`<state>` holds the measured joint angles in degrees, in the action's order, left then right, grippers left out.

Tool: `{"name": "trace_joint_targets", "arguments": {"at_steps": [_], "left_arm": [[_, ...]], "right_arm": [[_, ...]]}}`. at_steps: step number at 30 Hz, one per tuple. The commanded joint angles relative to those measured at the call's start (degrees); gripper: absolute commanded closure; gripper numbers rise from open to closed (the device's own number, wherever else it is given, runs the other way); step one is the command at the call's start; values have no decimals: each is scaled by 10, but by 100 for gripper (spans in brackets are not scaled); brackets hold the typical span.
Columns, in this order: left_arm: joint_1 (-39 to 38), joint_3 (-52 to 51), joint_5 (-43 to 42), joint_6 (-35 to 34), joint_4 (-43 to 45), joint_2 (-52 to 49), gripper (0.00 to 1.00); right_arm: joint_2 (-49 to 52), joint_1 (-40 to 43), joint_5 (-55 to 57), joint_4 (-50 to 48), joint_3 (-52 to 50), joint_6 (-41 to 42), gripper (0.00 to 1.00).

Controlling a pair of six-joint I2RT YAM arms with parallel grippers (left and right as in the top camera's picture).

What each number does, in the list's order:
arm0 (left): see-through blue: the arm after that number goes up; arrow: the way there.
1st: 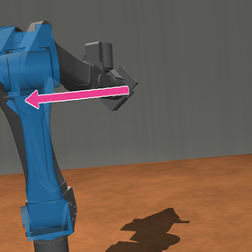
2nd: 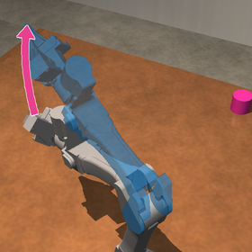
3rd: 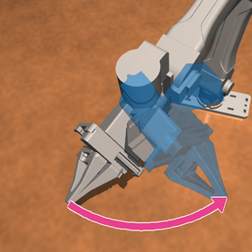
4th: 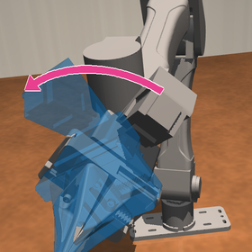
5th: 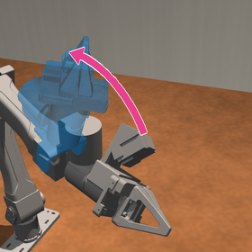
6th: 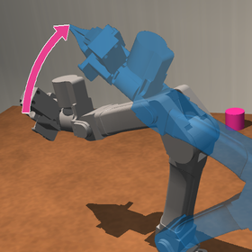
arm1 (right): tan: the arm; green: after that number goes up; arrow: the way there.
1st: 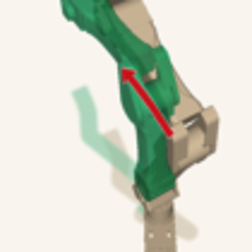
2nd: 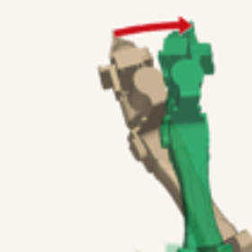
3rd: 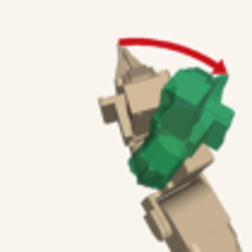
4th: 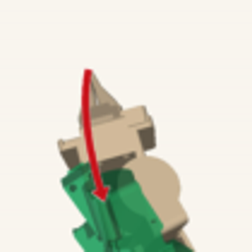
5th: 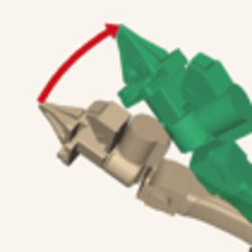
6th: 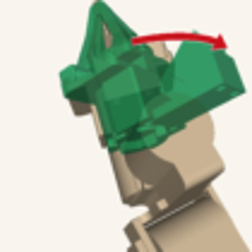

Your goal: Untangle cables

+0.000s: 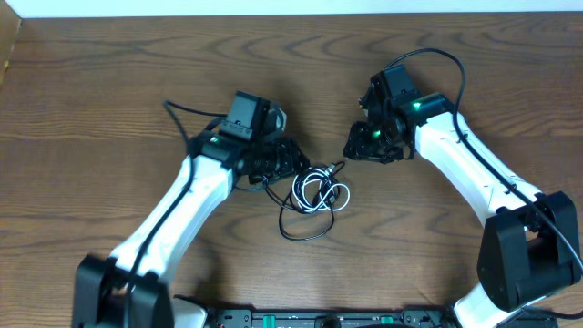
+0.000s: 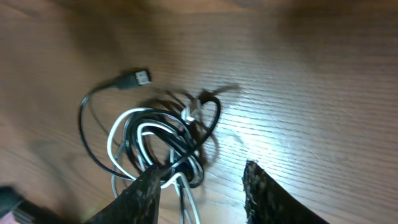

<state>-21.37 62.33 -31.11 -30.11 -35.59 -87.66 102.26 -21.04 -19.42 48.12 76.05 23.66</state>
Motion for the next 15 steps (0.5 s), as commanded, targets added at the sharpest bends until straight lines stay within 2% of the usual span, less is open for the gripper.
{"name": "trace_joint_targets", "arguments": {"at_steps": [1,11,15], "left_arm": [[2,4,12,89,-14,-50,57],[1,4,12,180,-17,-157,48],[1,4,28,185,-16,-177,48]], "right_arm": [[1,4,22,10,-1,-21,58],[1,4,26,22,-1,-25,54],[1,4,26,23,-1,-25,53]]}}
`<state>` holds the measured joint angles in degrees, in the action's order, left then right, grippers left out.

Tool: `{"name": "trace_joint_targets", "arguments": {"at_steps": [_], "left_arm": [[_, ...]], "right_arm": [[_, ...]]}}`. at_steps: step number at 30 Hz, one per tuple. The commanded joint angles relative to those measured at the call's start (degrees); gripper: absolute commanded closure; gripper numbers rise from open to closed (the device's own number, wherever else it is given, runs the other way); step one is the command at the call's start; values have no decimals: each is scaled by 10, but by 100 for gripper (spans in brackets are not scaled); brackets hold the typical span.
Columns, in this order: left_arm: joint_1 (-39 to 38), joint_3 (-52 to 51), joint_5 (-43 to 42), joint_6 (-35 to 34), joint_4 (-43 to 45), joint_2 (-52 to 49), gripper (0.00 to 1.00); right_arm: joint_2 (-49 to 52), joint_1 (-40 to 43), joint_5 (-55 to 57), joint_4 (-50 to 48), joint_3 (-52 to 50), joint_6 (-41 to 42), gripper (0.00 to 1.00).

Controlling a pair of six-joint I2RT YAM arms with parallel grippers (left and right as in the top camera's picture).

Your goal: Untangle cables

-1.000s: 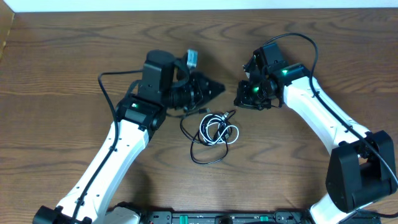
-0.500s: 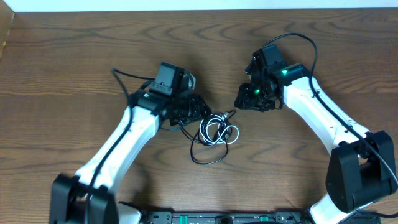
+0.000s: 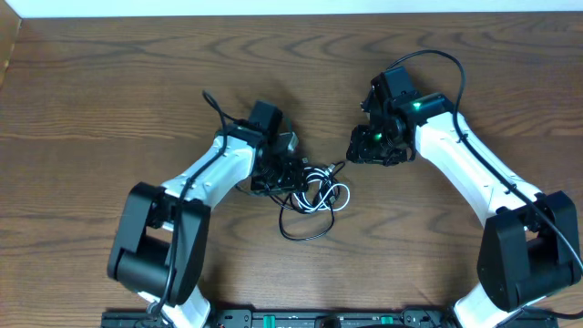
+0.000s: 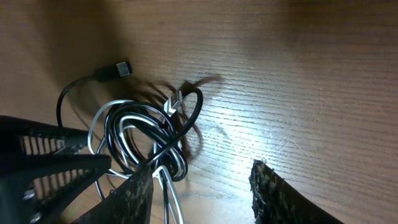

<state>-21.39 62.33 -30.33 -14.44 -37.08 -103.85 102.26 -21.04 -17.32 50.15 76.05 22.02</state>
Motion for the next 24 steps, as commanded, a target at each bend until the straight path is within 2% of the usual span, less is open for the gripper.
{"name": "trace_joint_targets", "arguments": {"at_steps": [1,12,17,21,24], "left_arm": [[2,4,27,29,0,-19,48],[-31,4,33,28,74,-40,50],[-56,4,72,25,79,-45,56],[-60,4,100,-8,79,-45,61],[-60,4,108,-21,79,-45,69]], "right_arm": [[1,4,5,2,-1,-9,53],[1,3,5,2,-1,-9,52],[1,3,2,2,-1,-9,52],[1,3,-7,0,-1,-9,52],[1,3,-25,-5,-1,-14,52]]}}
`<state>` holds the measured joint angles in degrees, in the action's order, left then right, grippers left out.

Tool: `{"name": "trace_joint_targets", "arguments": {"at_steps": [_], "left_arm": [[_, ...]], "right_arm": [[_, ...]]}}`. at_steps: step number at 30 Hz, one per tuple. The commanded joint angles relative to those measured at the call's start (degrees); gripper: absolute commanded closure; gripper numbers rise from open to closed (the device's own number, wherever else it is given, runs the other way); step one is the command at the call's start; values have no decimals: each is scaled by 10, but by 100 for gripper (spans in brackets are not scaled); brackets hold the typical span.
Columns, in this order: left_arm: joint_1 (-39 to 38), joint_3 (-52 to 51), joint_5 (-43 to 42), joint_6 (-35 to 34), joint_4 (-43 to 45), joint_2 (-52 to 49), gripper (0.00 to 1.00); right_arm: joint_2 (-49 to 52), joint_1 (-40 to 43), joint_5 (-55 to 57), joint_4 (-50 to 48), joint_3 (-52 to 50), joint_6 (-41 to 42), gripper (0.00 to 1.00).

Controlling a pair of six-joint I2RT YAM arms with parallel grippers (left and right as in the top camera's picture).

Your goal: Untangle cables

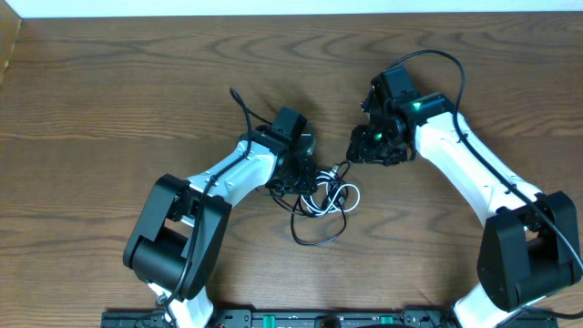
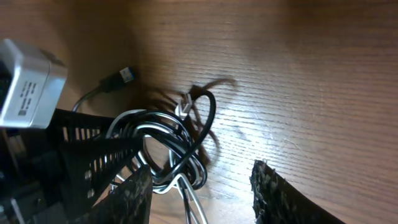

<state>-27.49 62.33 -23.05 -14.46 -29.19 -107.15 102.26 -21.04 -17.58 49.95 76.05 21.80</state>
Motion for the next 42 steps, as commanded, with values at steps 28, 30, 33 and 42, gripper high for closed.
{"name": "trace_joint_targets", "arguments": {"at_steps": [28,30,33,42], "left_arm": [[67,32,-141,-33,-3,177,93],[67,32,-150,-36,-2,179,92],[67,32,-158,-36,-2,179,93],[67,32,-158,-41,0,179,93]], "right_arm": [[-10,5,-182,-55,15,-7,52],[-9,5,-155,-54,15,9,52],[-9,3,-122,-55,9,28,52],[-8,0,-54,-76,-11,40,52]]}}
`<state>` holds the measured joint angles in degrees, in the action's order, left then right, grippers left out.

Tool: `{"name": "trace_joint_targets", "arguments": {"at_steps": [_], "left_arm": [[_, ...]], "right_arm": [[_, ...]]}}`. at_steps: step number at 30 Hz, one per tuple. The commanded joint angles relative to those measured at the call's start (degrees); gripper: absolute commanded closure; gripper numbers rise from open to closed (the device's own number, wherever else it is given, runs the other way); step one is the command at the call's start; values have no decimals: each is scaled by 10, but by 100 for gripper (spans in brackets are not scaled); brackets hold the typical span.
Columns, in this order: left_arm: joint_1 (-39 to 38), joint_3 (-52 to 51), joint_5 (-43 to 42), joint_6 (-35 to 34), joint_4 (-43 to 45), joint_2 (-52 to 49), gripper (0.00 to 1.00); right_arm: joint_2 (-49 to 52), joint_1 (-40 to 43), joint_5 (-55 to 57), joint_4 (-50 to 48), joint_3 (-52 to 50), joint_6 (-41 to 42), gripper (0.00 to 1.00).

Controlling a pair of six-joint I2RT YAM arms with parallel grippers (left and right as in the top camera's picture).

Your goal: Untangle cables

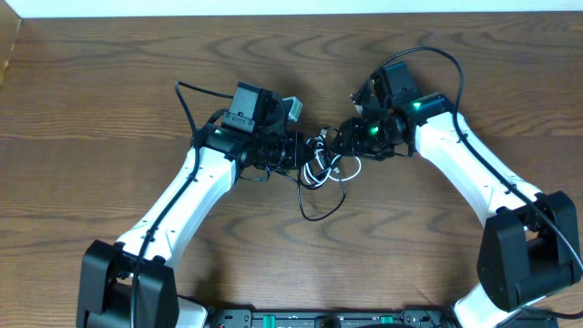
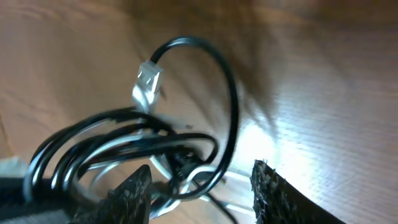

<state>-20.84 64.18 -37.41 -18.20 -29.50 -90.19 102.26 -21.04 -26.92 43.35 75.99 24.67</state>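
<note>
A tangle of black and white cables (image 1: 324, 166) hangs between my two grippers, and one black loop (image 1: 317, 208) trails down onto the table. My left gripper (image 1: 302, 151) is shut on the tangle's left side. My right gripper (image 1: 344, 138) sits at its right side. In the right wrist view this gripper (image 2: 205, 199) is open, with its fingers (image 2: 134, 193) on either side of the bundle's (image 2: 124, 140) lower strands. A black loop (image 2: 214, 68) ending in a silver plug (image 2: 148, 82) arches above them.
The brown wooden table (image 1: 109, 73) spreads all around the arms. A white wall strip runs along the far edge. A dark equipment rail (image 1: 301, 319) lies along the near edge. The left arm's own black lead (image 1: 187, 96) loops beside its wrist.
The left gripper has moved up and toward the right arm, carrying the tangle with it. The cables now sit between the right gripper's open fingers, much nearer its camera.
The tangle first lay on the table with the left gripper just to its left and the right gripper open above and to the right. The left gripper then reached its edge, then was in among the loops. Now the held tangle is at the right gripper.
</note>
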Motion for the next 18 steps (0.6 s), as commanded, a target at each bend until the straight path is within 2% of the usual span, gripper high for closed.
{"name": "trace_joint_targets", "arguments": {"at_steps": [1,6,12,14,17,18], "left_arm": [[0,13,-14,-6,3,10,93],[0,13,-17,-17,2,9,93],[0,13,-19,-16,2,9,93],[0,13,-18,-16,1,9,93],[0,13,-15,-11,0,9,93],[0,13,-7,-9,0,9,93]], "right_arm": [[-5,-3,50,-17,-13,18,52],[30,-4,52,-49,-16,40,54],[94,-8,-33,-83,-16,40,58],[110,-10,-37,-83,-16,40,67],[121,-12,-31,-72,-16,25,97],[121,-8,-18,-63,-16,23,99]]}}
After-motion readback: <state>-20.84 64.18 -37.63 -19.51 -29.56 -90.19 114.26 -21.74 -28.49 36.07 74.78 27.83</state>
